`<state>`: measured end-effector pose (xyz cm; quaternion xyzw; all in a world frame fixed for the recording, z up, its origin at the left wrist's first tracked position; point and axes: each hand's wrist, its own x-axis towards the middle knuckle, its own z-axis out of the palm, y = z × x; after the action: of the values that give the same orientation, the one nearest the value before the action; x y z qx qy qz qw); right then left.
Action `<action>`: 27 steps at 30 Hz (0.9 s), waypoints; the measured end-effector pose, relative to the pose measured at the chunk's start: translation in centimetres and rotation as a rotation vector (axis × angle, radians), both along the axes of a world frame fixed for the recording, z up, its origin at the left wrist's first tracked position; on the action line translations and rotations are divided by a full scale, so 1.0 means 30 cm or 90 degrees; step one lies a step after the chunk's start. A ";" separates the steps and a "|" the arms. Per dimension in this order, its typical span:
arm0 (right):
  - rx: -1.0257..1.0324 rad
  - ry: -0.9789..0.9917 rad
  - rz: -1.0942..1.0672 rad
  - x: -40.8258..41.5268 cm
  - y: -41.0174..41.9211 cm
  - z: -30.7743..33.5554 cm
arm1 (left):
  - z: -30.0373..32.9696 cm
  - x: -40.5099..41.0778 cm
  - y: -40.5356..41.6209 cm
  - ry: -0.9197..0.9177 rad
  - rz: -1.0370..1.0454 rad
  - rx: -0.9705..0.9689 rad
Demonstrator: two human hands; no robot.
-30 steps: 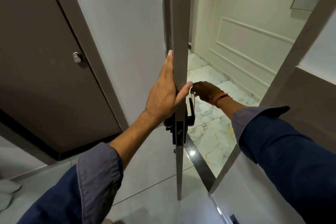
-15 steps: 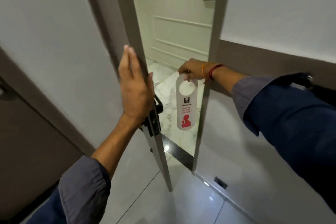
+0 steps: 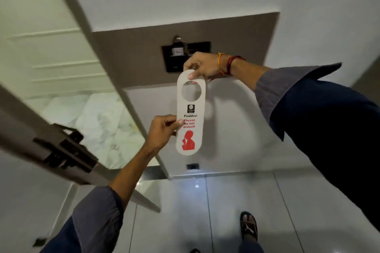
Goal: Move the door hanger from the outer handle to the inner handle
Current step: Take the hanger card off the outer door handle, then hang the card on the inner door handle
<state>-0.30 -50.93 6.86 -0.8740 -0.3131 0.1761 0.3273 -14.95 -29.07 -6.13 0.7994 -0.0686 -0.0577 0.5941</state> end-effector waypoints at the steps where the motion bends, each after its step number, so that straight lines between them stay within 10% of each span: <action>1: 0.024 0.022 -0.027 -0.016 -0.077 -0.019 | -0.010 0.003 -0.058 0.016 -0.025 -0.014; 10: 0.310 0.210 -0.474 -0.373 -0.971 -0.380 | -0.124 0.053 -0.799 0.171 -0.192 -0.040; 27: 0.439 0.304 -1.119 -0.817 -1.952 -1.029 | -0.580 0.102 -2.176 0.288 -0.311 0.102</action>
<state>-24.81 -109.49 -24.02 -0.5933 0.4911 -0.0601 0.6350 -11.88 -94.36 -23.54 0.7701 -0.1200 -0.3797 0.4984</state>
